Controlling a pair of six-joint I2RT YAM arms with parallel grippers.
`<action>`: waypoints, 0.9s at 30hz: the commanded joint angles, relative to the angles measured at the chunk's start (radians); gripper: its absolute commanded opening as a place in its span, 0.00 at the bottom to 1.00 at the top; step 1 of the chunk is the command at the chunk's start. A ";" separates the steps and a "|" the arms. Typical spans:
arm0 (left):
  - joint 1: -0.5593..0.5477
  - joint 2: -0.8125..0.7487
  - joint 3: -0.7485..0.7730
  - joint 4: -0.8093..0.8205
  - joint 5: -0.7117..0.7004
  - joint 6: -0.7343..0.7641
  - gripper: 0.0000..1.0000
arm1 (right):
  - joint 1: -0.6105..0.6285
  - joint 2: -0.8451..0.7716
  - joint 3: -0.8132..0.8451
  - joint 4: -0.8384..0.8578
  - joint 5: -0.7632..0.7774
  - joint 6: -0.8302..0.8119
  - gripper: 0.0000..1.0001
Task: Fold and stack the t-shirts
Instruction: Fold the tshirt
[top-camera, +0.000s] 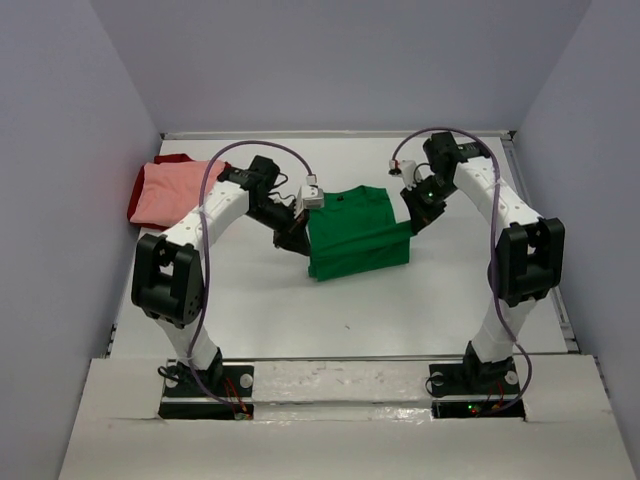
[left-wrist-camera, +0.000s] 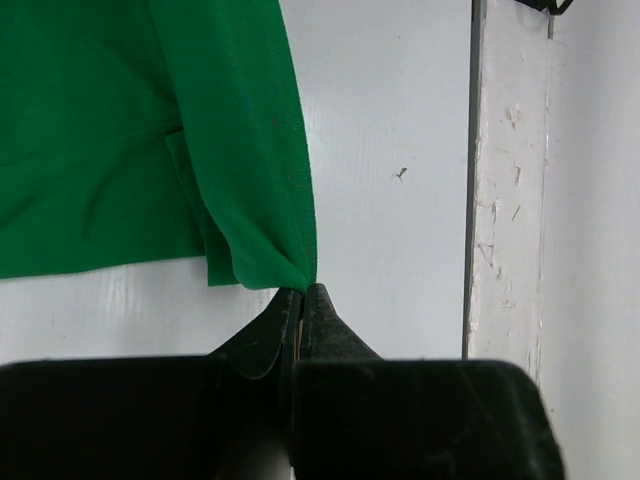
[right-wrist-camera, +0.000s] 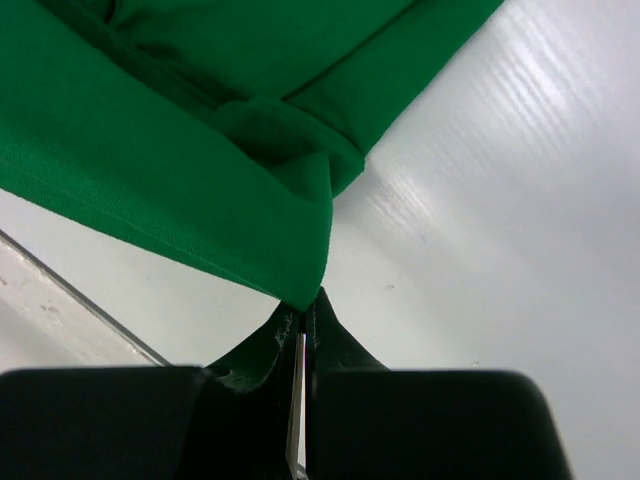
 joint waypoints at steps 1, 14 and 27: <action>0.005 0.006 0.066 -0.039 -0.012 -0.006 0.00 | -0.011 0.035 0.114 0.030 0.049 -0.029 0.00; 0.030 0.018 0.139 0.058 -0.062 -0.109 0.00 | -0.011 0.135 0.241 0.025 0.034 -0.031 0.00; 0.050 0.090 0.199 0.133 -0.120 -0.163 0.00 | -0.011 0.287 0.450 0.048 0.022 -0.019 0.00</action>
